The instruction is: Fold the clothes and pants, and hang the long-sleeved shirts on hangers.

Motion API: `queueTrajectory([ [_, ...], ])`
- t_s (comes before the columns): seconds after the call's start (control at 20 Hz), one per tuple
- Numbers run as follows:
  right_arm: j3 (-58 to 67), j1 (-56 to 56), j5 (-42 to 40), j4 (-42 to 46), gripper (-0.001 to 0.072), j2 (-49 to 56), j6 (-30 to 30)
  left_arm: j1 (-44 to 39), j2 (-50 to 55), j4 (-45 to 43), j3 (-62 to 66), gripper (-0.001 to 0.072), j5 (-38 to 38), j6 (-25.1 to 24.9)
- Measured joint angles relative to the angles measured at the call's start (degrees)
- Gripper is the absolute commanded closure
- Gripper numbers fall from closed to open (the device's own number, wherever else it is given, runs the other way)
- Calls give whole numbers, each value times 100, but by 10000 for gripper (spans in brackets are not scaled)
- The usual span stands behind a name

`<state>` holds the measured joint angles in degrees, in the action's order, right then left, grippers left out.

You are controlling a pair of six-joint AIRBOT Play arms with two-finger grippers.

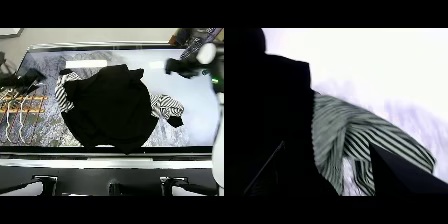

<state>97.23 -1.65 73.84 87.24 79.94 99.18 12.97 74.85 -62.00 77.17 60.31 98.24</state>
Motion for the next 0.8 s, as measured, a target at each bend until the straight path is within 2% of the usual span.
queueTrajectory([
  [0.1,-890,-492,402,-511,94,-573,-160,87,-638,20,-892,31,166,-59],
  [0.15,-1436,-654,503,-848,47,-874,-190,68,-929,66,-1353,31,214,-72],
  [0.3,-3381,-761,474,-1700,40,-1803,-133,-216,-1611,179,-2706,31,293,-72],
  [0.55,-5978,28,-424,-2702,41,-2599,315,-988,-1982,254,-4098,32,186,240],
  [0.8,-6907,890,-1687,-3263,42,-2282,828,-1554,-2013,321,-4492,32,-205,501],
])
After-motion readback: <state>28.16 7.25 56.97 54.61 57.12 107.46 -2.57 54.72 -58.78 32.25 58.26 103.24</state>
